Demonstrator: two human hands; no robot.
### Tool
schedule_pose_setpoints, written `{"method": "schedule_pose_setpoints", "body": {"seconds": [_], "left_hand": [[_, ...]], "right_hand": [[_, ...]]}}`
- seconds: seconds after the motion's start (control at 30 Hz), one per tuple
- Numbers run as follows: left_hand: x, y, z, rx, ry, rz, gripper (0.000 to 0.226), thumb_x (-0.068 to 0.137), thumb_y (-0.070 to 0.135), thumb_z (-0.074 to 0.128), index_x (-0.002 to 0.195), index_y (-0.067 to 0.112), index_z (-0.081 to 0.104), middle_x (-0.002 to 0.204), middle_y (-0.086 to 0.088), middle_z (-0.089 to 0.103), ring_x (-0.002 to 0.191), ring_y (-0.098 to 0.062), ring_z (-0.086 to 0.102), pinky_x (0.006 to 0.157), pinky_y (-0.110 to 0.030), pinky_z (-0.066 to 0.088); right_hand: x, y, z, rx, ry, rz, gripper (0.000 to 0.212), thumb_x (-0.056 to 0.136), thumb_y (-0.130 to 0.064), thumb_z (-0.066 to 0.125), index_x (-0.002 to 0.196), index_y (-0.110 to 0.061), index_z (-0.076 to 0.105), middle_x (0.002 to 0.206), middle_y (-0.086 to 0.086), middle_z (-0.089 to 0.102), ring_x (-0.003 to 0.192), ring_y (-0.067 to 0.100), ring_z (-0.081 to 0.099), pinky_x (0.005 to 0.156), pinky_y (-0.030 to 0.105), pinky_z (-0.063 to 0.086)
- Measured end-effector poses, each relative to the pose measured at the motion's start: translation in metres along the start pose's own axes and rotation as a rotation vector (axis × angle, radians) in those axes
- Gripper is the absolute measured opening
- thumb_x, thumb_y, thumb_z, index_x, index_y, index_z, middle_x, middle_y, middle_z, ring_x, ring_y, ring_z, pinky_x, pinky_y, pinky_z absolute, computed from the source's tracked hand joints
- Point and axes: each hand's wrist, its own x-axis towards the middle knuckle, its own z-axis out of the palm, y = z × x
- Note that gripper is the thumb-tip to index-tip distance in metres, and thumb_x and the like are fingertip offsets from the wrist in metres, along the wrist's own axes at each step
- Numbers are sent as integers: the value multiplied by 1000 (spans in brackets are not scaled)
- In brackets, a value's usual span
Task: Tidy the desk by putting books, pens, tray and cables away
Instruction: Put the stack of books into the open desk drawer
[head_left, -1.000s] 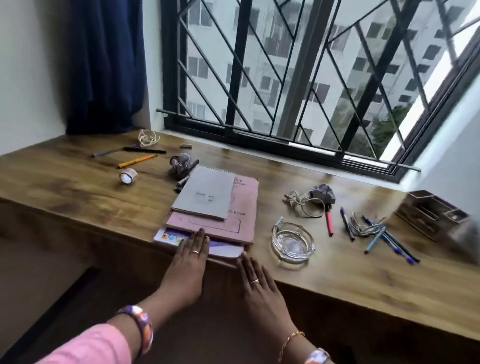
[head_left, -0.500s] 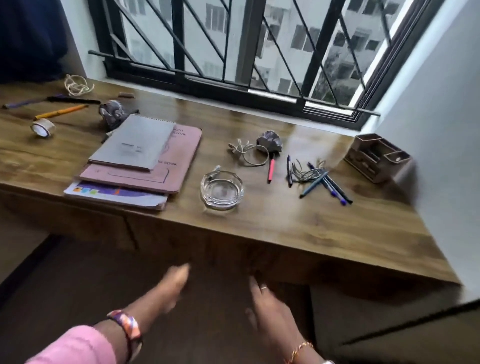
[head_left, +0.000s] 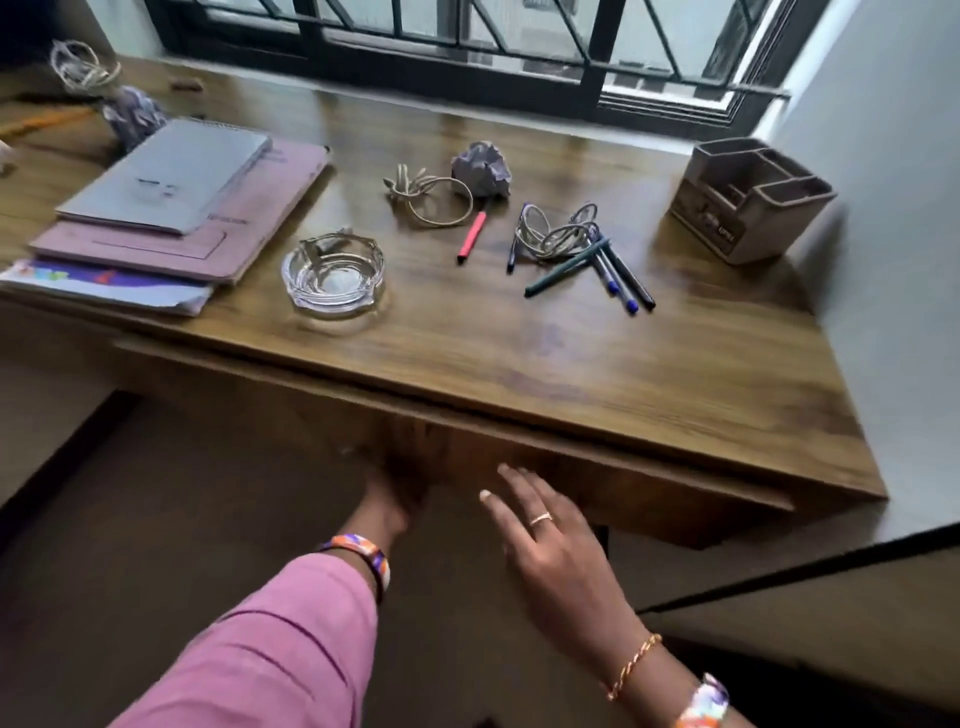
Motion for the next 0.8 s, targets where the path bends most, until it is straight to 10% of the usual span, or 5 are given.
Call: {"method": "schedule_pose_setpoints", "body": {"seconds": [0.07, 0.23, 0.37, 0.6, 0.8], "left_hand": [[0, -13, -30, 381, 222, 125, 54, 103, 8, 7, 85, 2, 58, 83, 29, 66, 72, 30, 53, 55, 7, 35], [-42, -13, -80, 532, 432, 181, 36, 102, 34, 24, 77, 21, 47, 72, -2, 54, 42, -13, 59, 38, -18, 46], [-120, 0, -97, 1074, 851, 506, 42, 88, 18, 58, 121, -6, 47, 128, -32, 46, 117, -39, 47, 97, -39, 39], [-253, 14, -122, 2189, 429, 941, 70, 88, 38, 54, 145, 23, 16, 155, -12, -12, 143, -30, -3, 115, -43, 8], [-311, 26, -114, 2392, 122, 833, 32, 91, 39, 51, 116, 20, 59, 122, -3, 60, 118, -22, 51, 100, -32, 35]], "right_hand": [[4, -6, -7, -104, 89, -46, 54, 78, -11, 43, 131, -14, 49, 142, 11, 41, 129, 25, 39, 100, 35, 33], [-4, -47, -10, -146, 82, 3, 59, 73, -17, 65, 130, -12, 51, 128, 7, 60, 109, 22, 58, 87, 37, 40], [-17, -87, -23, -79, 91, 178, 36, 72, -37, 63, 102, -18, 70, 88, -2, 73, 73, 16, 68, 62, 28, 50], [-55, -140, -61, 42, -105, 260, 32, 94, -45, 41, 102, -20, 61, 101, 5, 68, 94, 25, 62, 75, 32, 44], [-85, -174, -85, 153, -390, 248, 20, 91, -33, 54, 79, -23, 66, 79, 4, 59, 78, 21, 56, 63, 24, 34]]}}
